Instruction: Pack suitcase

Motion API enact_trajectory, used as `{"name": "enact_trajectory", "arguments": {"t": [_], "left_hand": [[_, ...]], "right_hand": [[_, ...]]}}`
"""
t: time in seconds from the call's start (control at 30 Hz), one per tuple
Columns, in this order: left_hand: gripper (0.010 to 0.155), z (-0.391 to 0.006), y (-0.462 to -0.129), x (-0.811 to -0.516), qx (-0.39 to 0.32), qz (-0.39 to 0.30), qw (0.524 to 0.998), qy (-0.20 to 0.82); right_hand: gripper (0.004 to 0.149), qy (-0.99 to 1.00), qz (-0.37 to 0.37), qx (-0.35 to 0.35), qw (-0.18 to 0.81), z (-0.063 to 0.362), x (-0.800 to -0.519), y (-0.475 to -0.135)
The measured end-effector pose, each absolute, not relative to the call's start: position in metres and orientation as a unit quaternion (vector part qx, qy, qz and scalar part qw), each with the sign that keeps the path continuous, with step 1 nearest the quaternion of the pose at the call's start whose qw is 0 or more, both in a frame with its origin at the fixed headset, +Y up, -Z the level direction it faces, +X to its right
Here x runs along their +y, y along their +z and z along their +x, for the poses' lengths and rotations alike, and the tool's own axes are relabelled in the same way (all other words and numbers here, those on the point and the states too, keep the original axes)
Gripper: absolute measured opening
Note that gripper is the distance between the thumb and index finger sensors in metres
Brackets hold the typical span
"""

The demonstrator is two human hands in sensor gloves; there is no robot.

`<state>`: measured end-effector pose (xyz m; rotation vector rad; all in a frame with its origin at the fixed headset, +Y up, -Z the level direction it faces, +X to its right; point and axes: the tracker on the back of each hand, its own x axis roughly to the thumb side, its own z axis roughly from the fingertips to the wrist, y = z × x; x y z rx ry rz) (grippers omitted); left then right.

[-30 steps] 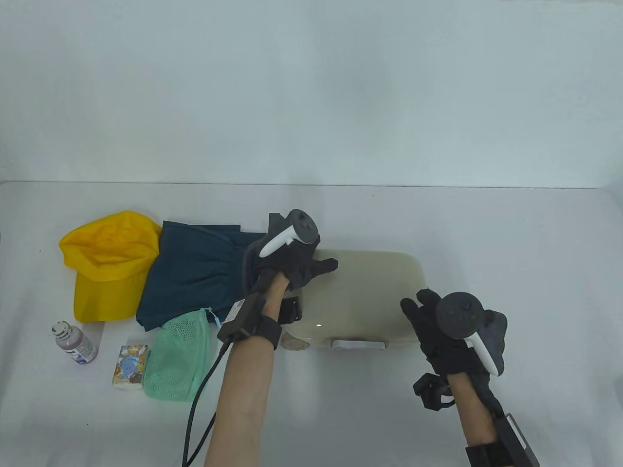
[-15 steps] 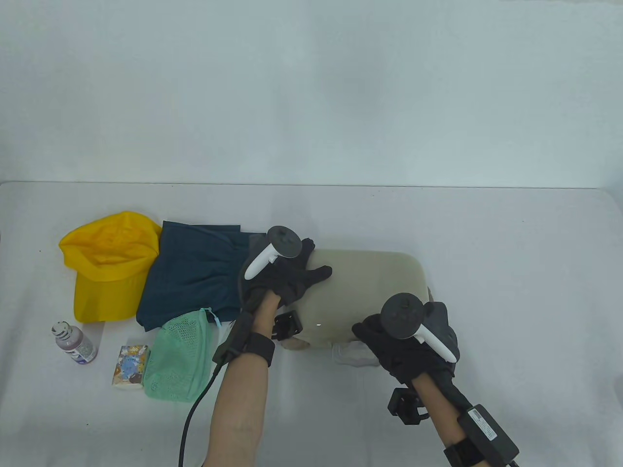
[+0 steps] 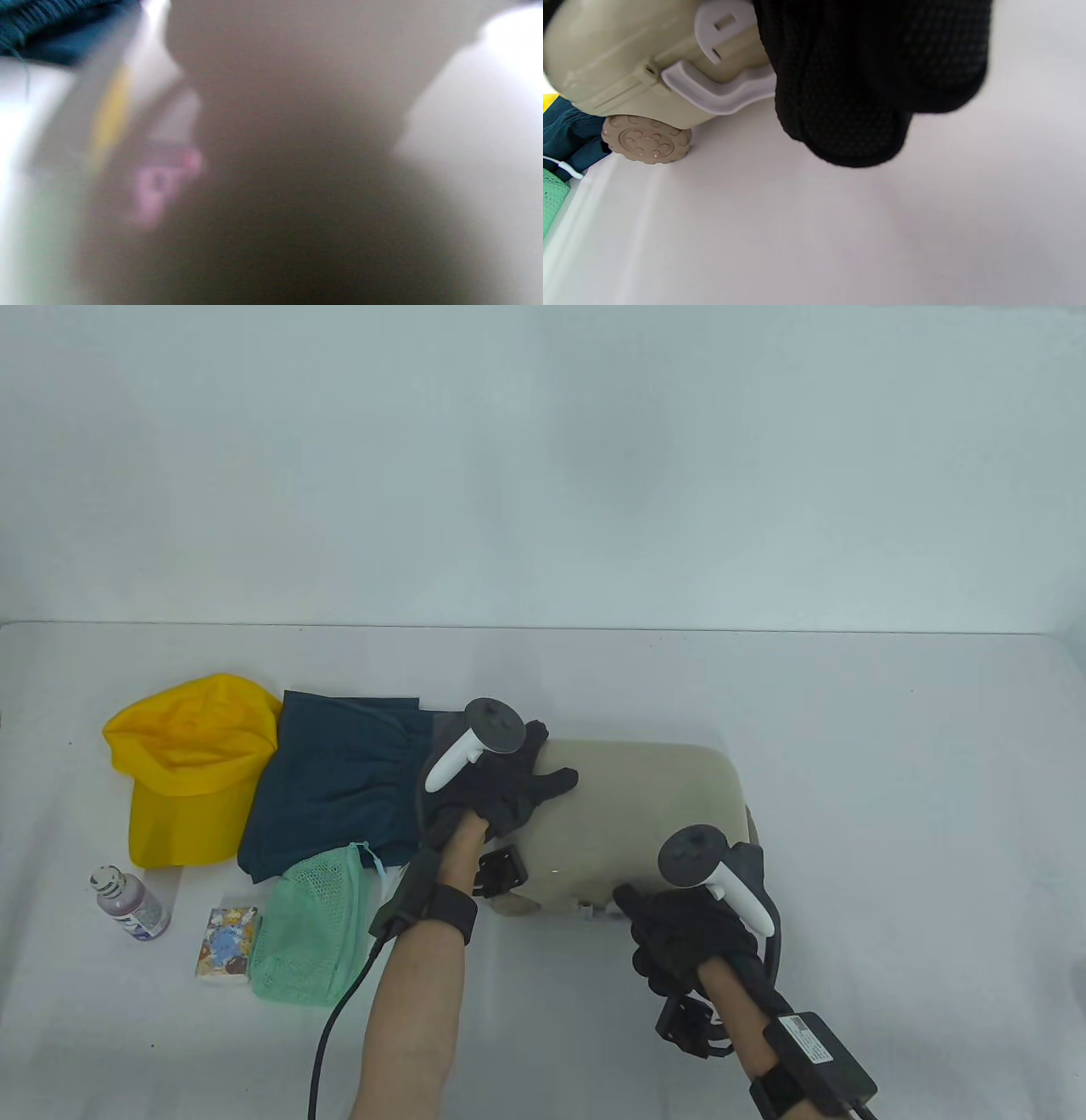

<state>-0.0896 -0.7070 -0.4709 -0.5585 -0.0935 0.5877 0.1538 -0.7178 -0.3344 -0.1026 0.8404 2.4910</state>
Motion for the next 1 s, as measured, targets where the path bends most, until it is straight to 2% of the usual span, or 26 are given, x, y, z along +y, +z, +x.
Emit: {"name": "enact_trajectory", "arguments": {"t": [0.1, 0.27, 0.5, 0.57, 0.6, 0.73, 0.87, 1.0], "left_hand": [[0.092, -0.090, -0.472, -0.707, -0.047, -0.273, 0.916, 0.291], [0.092, -0.092, -0.473, -0.708, -0.049, -0.271, 0.916, 0.291], [0.093, -0.093, -0.474, -0.707, -0.048, -0.271, 0.915, 0.295], [0.093, -0.093, -0.474, -0.707, -0.048, -0.273, 0.915, 0.295], [0.093, -0.093, -0.474, -0.707, -0.048, -0.273, 0.914, 0.296], [0.093, -0.093, -0.475, -0.706, -0.047, -0.274, 0.914, 0.295], [0.093, -0.091, -0.476, -0.702, -0.044, -0.272, 0.921, 0.276], [0.090, -0.083, -0.470, -0.689, -0.034, -0.245, 0.950, 0.189]], "right_hand": [[0.073, 0.882, -0.053, 0.325, 0.338, 0.157, -0.727, -0.332], [0.071, 0.841, -0.066, 0.338, 0.417, 0.161, -0.740, -0.329], [0.073, 0.811, -0.072, 0.346, 0.466, 0.160, -0.748, -0.326], [0.069, 0.809, -0.075, 0.343, 0.471, 0.160, -0.749, -0.326], [0.062, 0.809, -0.080, 0.349, 0.466, 0.159, -0.751, -0.324], [0.064, 0.834, -0.048, 0.338, 0.433, 0.160, -0.744, -0.329], [0.056, 0.916, -0.009, 0.304, 0.262, 0.158, -0.729, -0.332], [0.055, 0.927, 0.009, 0.297, 0.228, 0.157, -0.715, -0.331]]}}
